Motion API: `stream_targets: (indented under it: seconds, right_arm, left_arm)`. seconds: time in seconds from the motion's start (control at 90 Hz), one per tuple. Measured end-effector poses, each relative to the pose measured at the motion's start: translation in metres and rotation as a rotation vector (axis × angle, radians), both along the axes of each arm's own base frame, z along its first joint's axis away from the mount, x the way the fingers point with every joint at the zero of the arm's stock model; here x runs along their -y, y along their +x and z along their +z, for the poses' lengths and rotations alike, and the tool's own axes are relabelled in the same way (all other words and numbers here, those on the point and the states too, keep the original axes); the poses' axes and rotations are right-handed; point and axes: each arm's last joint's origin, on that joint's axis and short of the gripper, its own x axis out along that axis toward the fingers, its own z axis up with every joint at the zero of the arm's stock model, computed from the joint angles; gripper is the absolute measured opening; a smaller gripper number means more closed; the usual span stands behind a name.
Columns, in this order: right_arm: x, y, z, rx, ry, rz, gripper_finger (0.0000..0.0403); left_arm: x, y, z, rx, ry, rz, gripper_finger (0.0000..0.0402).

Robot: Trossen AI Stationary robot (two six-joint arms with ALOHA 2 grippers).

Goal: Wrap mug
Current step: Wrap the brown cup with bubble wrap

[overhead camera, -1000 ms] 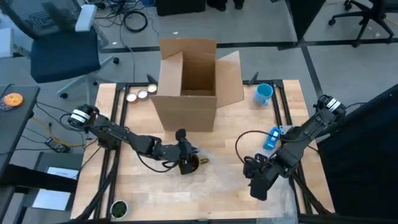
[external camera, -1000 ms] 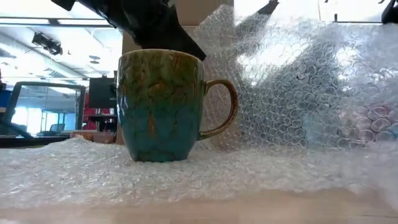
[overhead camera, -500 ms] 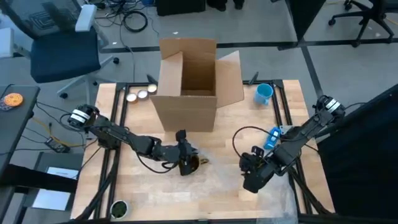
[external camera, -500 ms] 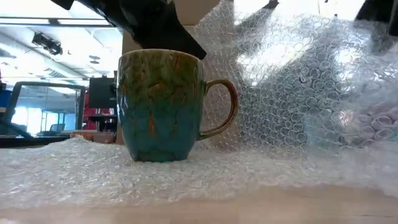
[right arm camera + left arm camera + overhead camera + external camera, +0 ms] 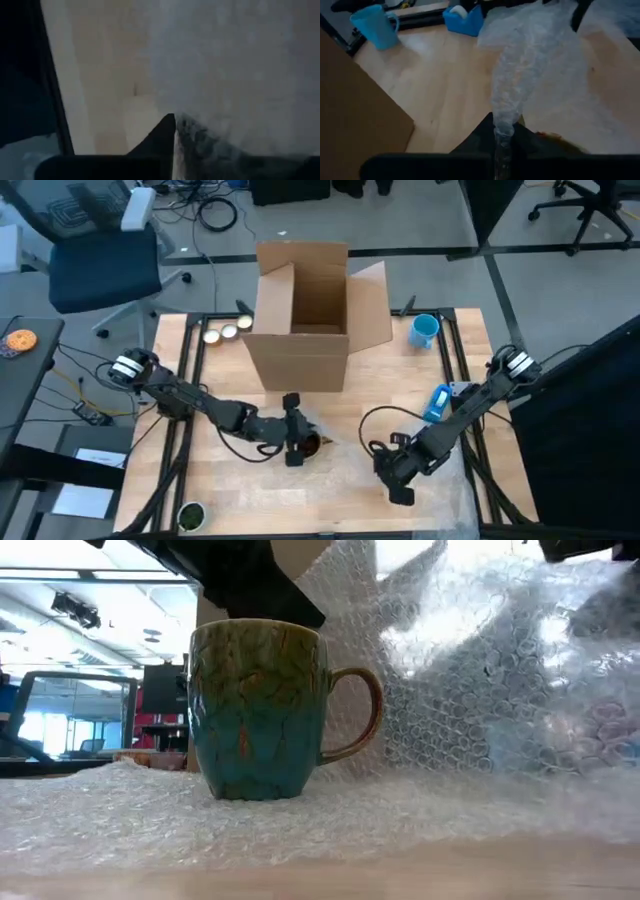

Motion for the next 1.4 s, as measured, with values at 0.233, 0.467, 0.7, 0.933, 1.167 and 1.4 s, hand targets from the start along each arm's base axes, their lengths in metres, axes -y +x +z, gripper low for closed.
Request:
stream_targets:
  seconds: [0.233, 0.467, 0.7, 0.933, 1.167, 1.4]
  right_arm:
    - [0.006, -0.002, 0.015, 0.1, -0.047, -0.016, 0.0001]
    - [0.009, 0.008, 0.021, 0.221, -0.053, -0.013, 0.0]
    - [0.009, 0.022, 0.029, 0.352, -0.022, 0.027, 0.0]
    - [0.009, 0.033, 0.036, 0.467, 0.013, 0.074, 0.0]
    - [0.002, 0.03, 0.038, 0.482, 0.032, 0.097, 0.0008]
    - [-0.012, 0.02, 0.037, 0.484, 0.036, 0.139, 0.0075]
  left_arm:
    - [0.002, -0.017, 0.018, -0.007, 0.005, -0.027, 0.0]
    - [0.009, -0.021, 0.018, -0.014, -0.006, -0.057, 0.0]
    - [0.017, -0.023, 0.018, -0.019, -0.073, -0.093, 0.0]
    - [0.019, -0.024, 0.017, -0.029, -0.109, -0.115, 0.0]
    - [0.017, -0.024, 0.017, -0.016, -0.079, -0.061, 0.0]
    - [0.014, -0.026, 0.014, -0.036, -0.082, 0.012, 0.0]
